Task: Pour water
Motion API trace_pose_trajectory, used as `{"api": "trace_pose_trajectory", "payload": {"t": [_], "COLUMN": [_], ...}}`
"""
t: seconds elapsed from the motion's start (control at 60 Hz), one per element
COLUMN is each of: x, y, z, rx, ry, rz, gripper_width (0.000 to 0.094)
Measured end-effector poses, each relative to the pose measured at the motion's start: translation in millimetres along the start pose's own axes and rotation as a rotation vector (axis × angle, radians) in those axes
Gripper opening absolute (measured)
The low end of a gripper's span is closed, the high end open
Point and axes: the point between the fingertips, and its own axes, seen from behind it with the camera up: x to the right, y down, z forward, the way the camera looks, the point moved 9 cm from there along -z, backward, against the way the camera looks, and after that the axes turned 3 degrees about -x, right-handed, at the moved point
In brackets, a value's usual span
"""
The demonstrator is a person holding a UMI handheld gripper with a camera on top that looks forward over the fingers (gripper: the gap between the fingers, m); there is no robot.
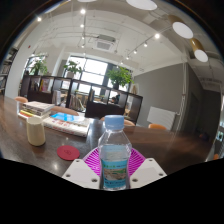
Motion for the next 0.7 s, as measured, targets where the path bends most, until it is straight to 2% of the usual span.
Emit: {"api": "trace_pose_trajectory", "payload": {"t": [0.083,0.317,0.7], "x": [-22,-104,-179], "y": [-27,-87,-101], "z": [5,43,85], "rx": [0.017,0.144,0.339], "ry": [0.016,0.102,0.198], "rz": [-0.197,-0.833,-1.693], "gripper_width": [0.0292,0.0292,0.0293]}}
